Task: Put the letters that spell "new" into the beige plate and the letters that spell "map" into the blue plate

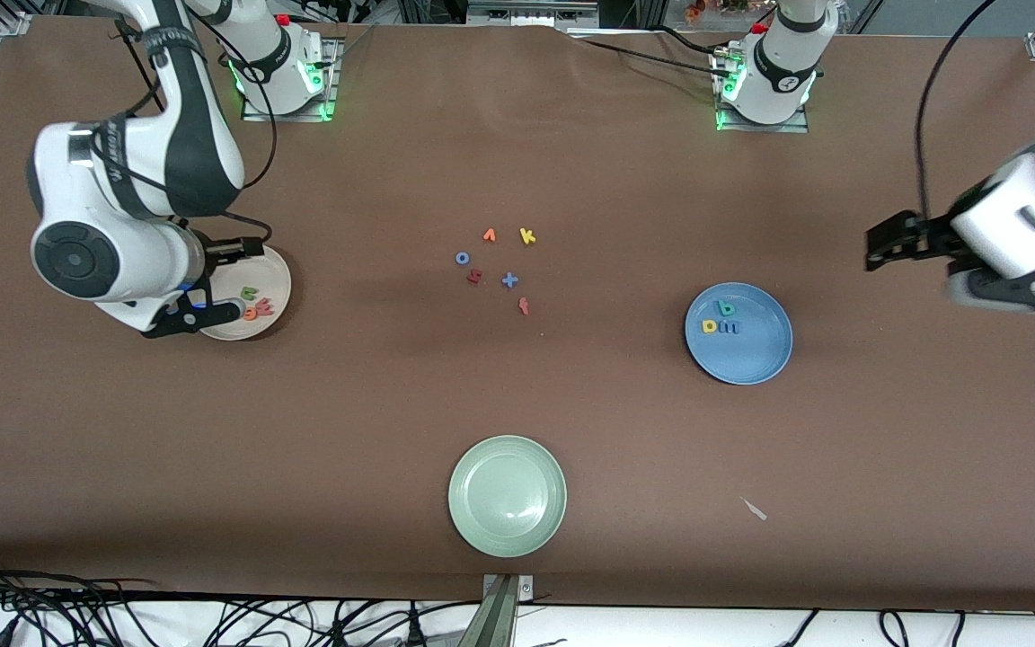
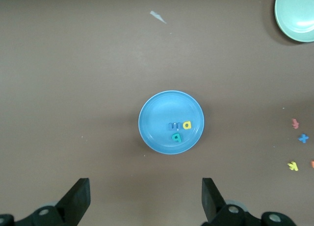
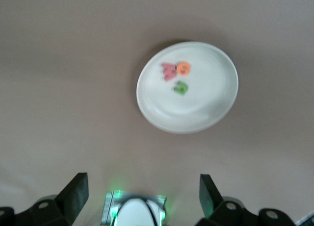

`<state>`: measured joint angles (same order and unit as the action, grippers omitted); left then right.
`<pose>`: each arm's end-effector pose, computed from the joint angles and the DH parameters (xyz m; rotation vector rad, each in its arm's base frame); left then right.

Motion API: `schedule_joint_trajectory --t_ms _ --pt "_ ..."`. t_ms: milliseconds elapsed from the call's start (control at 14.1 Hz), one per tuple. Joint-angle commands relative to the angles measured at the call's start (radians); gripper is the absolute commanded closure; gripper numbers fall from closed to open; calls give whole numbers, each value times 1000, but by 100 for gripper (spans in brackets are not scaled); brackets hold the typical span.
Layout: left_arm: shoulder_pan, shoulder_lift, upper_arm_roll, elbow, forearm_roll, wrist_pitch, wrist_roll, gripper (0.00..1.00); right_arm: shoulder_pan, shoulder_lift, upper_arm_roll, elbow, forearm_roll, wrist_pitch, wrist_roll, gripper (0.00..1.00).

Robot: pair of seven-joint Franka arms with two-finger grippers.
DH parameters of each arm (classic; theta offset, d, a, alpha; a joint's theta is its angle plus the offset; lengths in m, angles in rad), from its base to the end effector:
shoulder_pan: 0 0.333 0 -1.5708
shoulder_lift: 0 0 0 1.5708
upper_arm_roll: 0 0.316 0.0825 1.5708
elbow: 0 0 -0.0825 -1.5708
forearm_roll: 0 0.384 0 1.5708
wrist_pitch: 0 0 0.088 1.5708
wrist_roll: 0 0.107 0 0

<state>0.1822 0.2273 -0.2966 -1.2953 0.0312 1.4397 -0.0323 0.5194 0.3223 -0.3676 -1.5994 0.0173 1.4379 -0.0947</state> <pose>0.6062 -0.0429 0.6143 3.1076 -0.1156 -0.1176 0.5830 0.1127 0.4276 2.9307 0.3462 -0.6902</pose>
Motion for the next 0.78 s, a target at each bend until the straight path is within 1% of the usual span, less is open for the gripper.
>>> schedule_joint_trajectory --t_ms 0,71,142,213,284,355,426,497,568,710 --pt "-104 -129 147 -189 -31 88 17 0 -2 4 -1 108 -2 -120 4 0" --pt "-131 -179 183 -272 -22 159 23 0 -7 -5 1 110 1 -128 -3 0" --pt "-151 -224 203 -345 -24 225 22 0 -10 -14 3 108 1 -104 7 0" --pt "-165 -250 211 -381 -22 266 17 0 -25 -29 16 107 3 -90 9 0" --pt "-167 -256 212 -390 -22 268 15 0 -71 -48 73 101 -2 -74 19 0" --pt "-168 -267 214 -400 -22 266 8 0 -147 -72 160 95 -20 -39 32 0" --pt "-176 -282 218 -423 -24 266 3 0 -204 -98 233 78 -54 -5 38 0" --pt "-187 -302 232 -449 -24 268 -20 0 -255 -123 286 52 -75 21 41 0" --pt "-187 -309 234 -455 -27 266 -53 0 -301 -153 323 24 -74 57 35 0" --pt "-205 -306 235 -443 -22 254 -78 0 -347 -224 346 -37 -73 168 44 0"
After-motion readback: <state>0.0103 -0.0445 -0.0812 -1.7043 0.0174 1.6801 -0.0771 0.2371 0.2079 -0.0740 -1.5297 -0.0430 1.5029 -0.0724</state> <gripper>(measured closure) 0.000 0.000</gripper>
